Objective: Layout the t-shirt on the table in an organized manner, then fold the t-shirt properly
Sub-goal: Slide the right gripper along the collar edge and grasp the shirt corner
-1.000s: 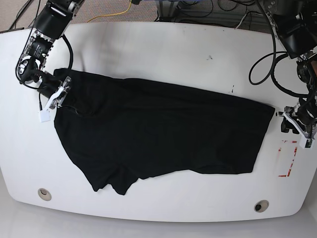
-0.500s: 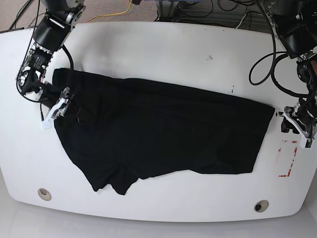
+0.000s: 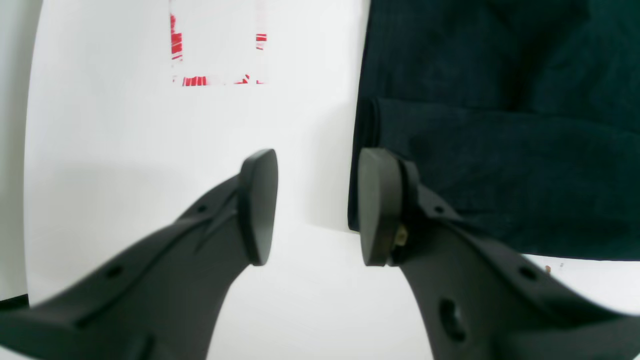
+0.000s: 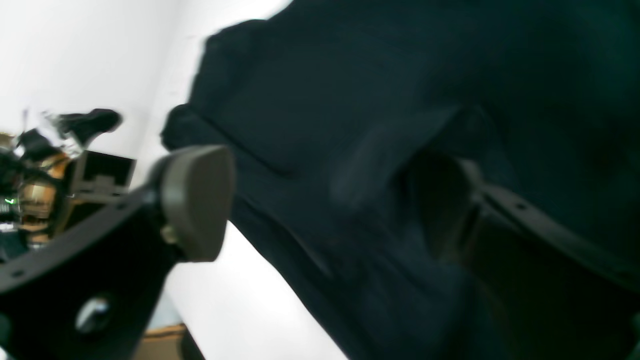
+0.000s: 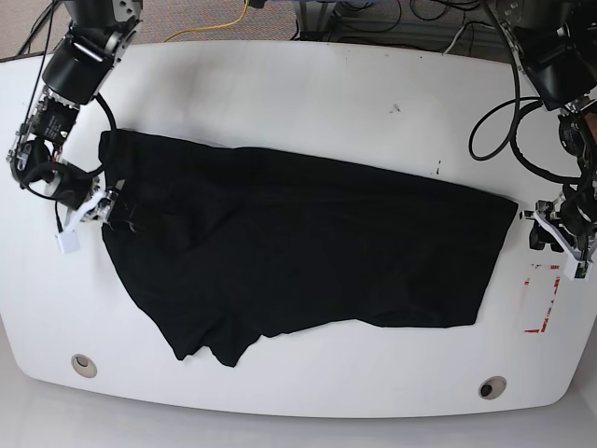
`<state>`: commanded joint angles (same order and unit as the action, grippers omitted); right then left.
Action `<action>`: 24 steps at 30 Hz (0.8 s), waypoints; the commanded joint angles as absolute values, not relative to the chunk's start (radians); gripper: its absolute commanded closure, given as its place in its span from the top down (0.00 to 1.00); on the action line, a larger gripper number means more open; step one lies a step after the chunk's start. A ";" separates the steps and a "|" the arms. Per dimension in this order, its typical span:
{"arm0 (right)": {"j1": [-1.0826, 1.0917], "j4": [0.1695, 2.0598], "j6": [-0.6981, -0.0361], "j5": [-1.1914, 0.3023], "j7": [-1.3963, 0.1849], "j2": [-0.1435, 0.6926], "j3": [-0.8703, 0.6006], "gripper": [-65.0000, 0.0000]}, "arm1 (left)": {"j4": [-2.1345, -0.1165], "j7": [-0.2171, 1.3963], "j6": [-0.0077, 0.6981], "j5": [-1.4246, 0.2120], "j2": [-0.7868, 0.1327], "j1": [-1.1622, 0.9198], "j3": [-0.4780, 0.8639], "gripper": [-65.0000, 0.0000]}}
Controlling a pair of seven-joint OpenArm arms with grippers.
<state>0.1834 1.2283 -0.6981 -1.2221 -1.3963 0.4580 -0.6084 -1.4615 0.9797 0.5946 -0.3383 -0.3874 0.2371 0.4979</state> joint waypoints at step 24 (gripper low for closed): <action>-0.136 1.695 -0.698 -0.716 -1.285 0.487 -0.611 0.88 | -1.463 0.923 0.596 -0.344 -0.358 0.188 0.430 0.39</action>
<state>-0.1358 1.6947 -0.6981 -0.7158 -1.2850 0.4872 -0.6114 -1.4630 0.9229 0.5961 -0.3445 -0.3583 0.1880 0.4304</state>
